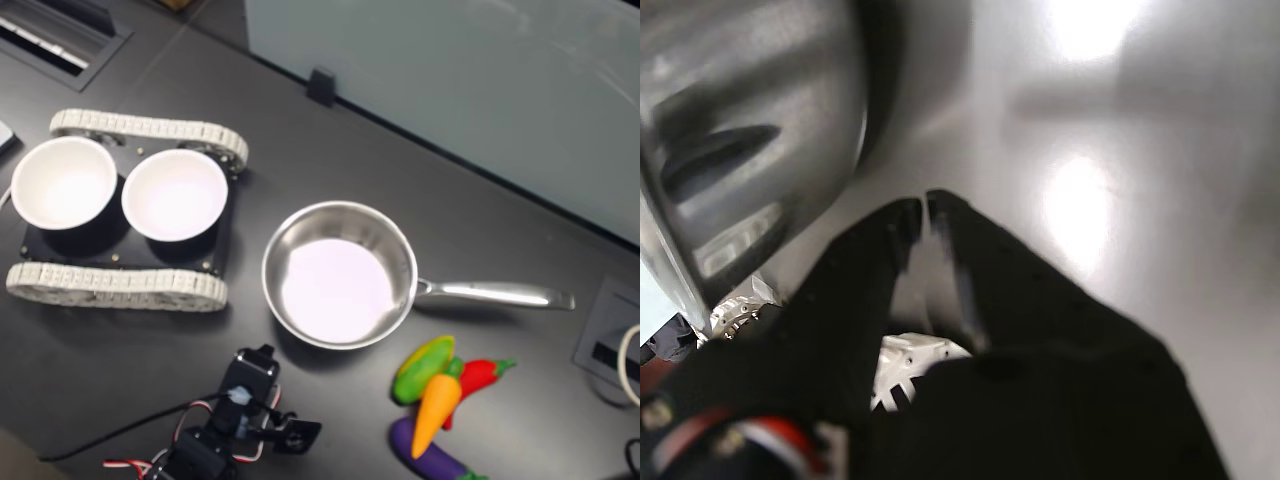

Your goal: Pick up the carrot and place them in the pan

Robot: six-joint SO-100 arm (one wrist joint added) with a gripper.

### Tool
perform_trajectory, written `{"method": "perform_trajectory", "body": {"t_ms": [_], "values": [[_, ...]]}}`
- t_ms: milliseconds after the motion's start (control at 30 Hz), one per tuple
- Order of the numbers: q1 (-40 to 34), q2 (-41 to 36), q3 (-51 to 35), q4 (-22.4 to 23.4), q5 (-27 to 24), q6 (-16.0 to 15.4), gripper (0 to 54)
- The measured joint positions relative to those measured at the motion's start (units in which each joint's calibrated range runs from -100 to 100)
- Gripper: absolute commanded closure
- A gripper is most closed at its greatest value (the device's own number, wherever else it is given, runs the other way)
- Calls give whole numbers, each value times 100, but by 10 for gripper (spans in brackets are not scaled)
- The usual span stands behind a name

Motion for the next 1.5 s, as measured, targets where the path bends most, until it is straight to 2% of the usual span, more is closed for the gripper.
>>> {"method": "perform_trajectory", "body": {"t_ms": [867, 1200, 1500], "values": [[-11, 0, 0, 8, 117, 0, 534], [-154, 0, -63, 204, 117, 9, 534], [-154, 17, -425, 416, 93, 193, 534]]}}
